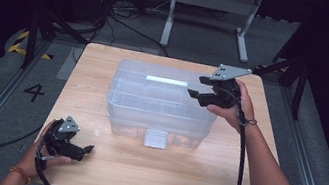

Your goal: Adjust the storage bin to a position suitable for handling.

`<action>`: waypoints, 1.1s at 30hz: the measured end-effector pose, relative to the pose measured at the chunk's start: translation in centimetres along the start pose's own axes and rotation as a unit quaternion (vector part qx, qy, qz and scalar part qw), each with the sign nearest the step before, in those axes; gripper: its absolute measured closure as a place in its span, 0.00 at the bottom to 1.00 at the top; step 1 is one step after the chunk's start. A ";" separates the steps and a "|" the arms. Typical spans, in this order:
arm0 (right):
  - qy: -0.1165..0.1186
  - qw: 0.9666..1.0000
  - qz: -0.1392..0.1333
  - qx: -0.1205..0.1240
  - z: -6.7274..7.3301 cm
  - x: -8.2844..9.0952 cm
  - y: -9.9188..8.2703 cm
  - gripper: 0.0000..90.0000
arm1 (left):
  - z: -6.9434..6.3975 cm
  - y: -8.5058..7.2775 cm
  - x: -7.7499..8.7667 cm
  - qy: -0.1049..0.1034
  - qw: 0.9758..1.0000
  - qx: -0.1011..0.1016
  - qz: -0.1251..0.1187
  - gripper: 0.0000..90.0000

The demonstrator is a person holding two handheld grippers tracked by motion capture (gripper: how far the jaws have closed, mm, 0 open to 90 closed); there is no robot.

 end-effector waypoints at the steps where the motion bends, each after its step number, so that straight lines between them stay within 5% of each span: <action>1: 0.001 1.000 -0.001 0.001 0.1 0.1 0.0 0.44 | 0.0 0.0 0.0 0.000 1.000 -0.001 0.000 0.01; 12: 0.013 1.000 0.004 0.020 1.5 -0.8 0.9 0.46 | 0.1 0.1 0.0 0.000 1.000 -0.002 0.001 0.01; 18: 0.021 1.000 0.002 0.024 1.5 -0.9 1.5 0.67 | 0.0 0.0 0.0 -0.001 1.000 0.011 0.003 0.02; 27: 0.011 0.999 0.014 0.043 2.1 -1.5 2.2 0.80 | 0.0 0.8 0.6 -0.015 1.000 -0.012 -0.009 0.31; 33: 0.018 0.999 0.021 0.029 1.8 -1.6 2.4 0.80 | -0.2 2.7 2.6 -0.013 0.998 -0.024 -0.059 0.39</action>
Point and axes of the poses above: each handheld gripper's, and its own axes: x roughly backward along the jaws, y roughly out of its top, z roughly to its left, the point moved 5 cm from there along -x, roughly forward along the jaws, and after that the axes turned 10 degrees about z, right-handed, at the moved point
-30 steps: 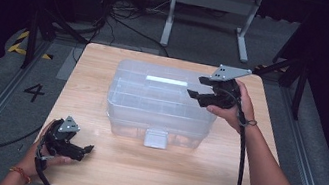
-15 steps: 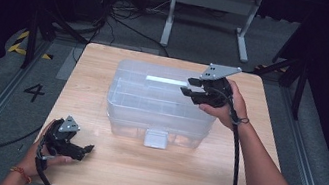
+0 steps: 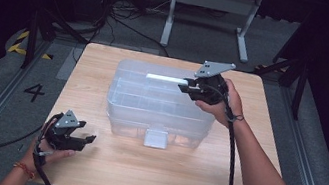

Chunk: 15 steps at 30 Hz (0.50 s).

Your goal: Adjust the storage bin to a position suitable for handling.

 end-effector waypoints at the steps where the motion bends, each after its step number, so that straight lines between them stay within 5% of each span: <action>1: 0.001 1.000 0.003 0.000 0.0 0.0 0.1 0.80 | 0.0 0.5 0.4 -0.003 1.000 -0.001 -0.008 0.41; 9: -0.006 1.000 0.029 0.003 -0.2 0.1 0.7 0.80 | -0.7 3.7 2.5 -0.012 0.998 -0.020 -0.060 0.58; 15: -0.015 0.999 0.035 -0.009 -0.8 0.2 1.3 0.80 | -0.8 5.0 2.7 -0.013 0.997 -0.026 -0.066 0.68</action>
Point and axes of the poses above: each handheld gripper's, and its own axes: x roughly backward along the jaws, y roughly out of its top, z roughly to its left, the point moved 5 cm from there along -x, roughly forward along the jaws, and after that the axes turned 10 degrees about z, right-handed, at the moved point
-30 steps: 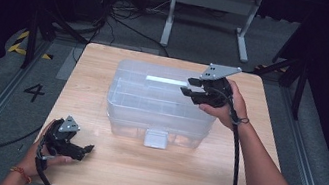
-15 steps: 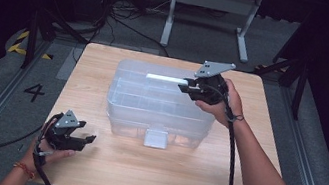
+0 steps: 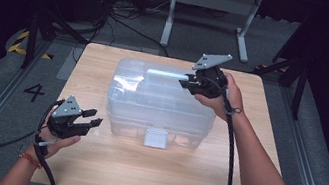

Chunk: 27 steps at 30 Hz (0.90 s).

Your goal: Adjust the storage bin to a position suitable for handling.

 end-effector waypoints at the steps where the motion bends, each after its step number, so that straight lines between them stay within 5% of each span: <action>1: 0.000 1.000 0.003 -0.003 -0.1 0.0 0.1 0.80 | -0.1 0.1 0.0 0.001 1.000 -0.001 0.001 0.70; 8: 0.004 1.000 0.012 -0.010 -0.6 0.1 0.7 0.79 | -0.9 1.3 -0.4 -0.003 1.000 -0.021 -0.006 0.82; 20: 0.002 1.000 0.010 -0.017 -1.1 0.0 1.1 0.79 | -1.3 2.4 -1.2 -0.006 0.999 -0.009 -0.038 1.00; 27: -0.002 1.000 0.008 -0.017 -1.1 0.1 1.1 0.78 | -1.1 2.6 -1.3 0.001 0.999 -0.005 -0.038 1.00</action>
Point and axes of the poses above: each handheld gripper's, and its own axes: x roughly backward along the jaws, y roughly out of its top, z roughly to its left, the point moved 5 cm from there along -x, roughly forward along the jaws, and after that the axes turned 10 degrees about z, right-handed, at the moved point
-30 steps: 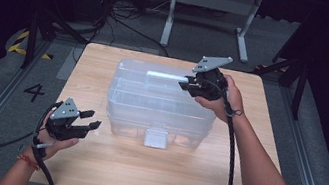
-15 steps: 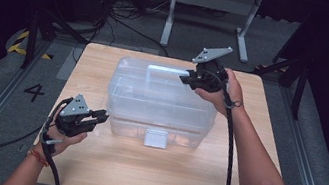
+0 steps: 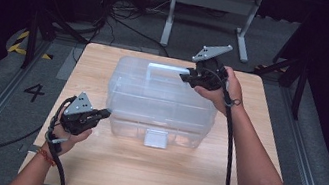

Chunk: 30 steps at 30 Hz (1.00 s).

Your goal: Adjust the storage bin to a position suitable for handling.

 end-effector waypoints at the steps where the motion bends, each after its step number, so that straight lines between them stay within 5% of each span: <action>1: -0.001 1.000 -0.001 0.001 0.0 0.0 0.0 0.78 | 0.0 0.0 0.0 0.000 1.000 -0.001 0.000 1.00; 16: -0.032 0.999 -0.015 -0.002 0.5 1.1 -1.3 0.60 | 0.3 0.2 0.3 0.006 1.000 0.001 -0.012 1.00; 30: -0.053 0.995 -0.077 -0.020 -0.5 6.5 -5.7 0.48 | 0.6 0.4 0.7 0.012 1.000 -0.002 -0.011 1.00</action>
Point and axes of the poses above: each handheld gripper's, and its own axes: x roughly backward along the jaws, y roughly out of its top, z roughly to its left, the point moved 5 cm from there along -x, roughly forward along the jaws, and after that the axes turned 10 degrees about z, right-handed, at the moved point
